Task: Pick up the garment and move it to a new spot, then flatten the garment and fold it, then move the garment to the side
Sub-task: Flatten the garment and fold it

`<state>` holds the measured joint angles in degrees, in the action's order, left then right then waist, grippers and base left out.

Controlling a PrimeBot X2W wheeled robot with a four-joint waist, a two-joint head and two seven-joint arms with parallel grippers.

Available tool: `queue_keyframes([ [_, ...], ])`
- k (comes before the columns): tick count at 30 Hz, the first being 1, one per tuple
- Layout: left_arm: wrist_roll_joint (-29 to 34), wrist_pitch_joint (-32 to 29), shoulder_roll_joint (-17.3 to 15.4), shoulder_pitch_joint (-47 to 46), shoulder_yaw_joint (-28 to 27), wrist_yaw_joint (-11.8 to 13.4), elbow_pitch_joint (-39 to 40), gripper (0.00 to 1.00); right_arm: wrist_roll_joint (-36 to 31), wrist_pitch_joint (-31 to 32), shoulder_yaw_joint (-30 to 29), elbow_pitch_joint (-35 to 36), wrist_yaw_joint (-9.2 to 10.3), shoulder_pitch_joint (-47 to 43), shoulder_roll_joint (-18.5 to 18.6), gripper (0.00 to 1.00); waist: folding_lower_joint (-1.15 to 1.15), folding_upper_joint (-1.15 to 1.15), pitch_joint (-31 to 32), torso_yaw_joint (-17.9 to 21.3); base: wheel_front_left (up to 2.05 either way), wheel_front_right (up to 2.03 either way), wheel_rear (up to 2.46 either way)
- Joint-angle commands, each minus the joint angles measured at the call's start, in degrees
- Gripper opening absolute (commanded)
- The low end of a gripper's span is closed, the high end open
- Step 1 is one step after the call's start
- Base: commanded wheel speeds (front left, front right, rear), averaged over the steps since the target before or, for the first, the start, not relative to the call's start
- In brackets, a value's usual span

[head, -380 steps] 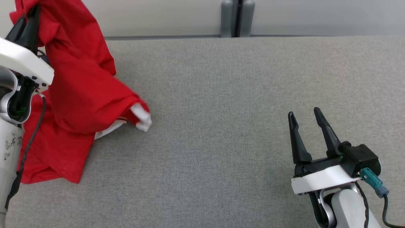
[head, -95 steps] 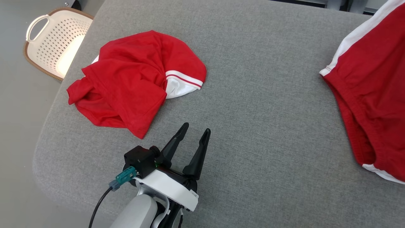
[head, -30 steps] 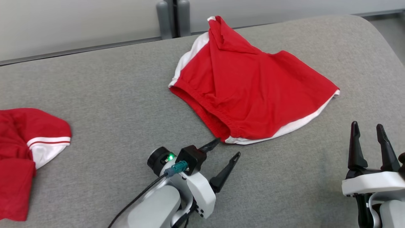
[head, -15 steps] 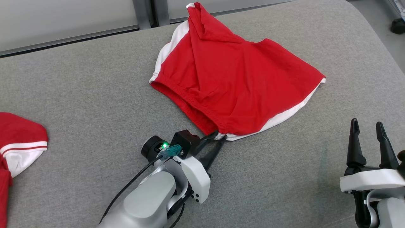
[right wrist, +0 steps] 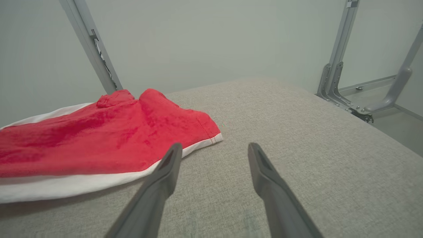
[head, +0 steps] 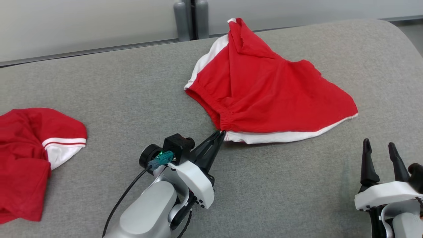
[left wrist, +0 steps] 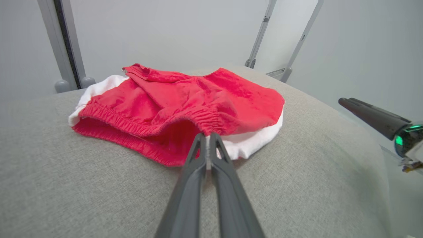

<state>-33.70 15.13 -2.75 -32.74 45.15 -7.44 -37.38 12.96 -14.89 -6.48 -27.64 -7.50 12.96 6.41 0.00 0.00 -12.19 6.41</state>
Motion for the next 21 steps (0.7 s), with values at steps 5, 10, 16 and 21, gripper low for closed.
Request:
queue_keyframes([
  [5,3.0,0.0,-0.3,3.8,-4.8,-0.1,3.0,0.0,0.2,1.2,-0.1,-3.7,0.02,0.8,0.4,1.0,0.0,0.0,2.3,-4.0,0.0,0.0,0.0],
  [10,4.8,0.0,-0.3,6.7,-7.4,-0.1,5.0,0.0,0.1,1.6,-0.6,-6.4,0.02,1.3,0.6,1.0,0.0,0.0,2.9,-6.3,0.0,0.0,0.0],
  [16,5.6,0.0,-0.3,8.4,-9.0,-0.1,6.3,0.0,-0.6,2.6,-2.9,-9.7,0.01,2.8,0.7,1.0,0.0,0.0,2.8,-8.4,0.0,0.0,0.0],
  [21,5.8,0.0,-0.3,8.6,-9.2,-0.1,6.8,0.0,-1.3,3.8,-3.6,-11.7,0.01,4.2,0.3,1.0,0.0,0.0,2.2,-9.4,0.0,0.0,0.0],
])
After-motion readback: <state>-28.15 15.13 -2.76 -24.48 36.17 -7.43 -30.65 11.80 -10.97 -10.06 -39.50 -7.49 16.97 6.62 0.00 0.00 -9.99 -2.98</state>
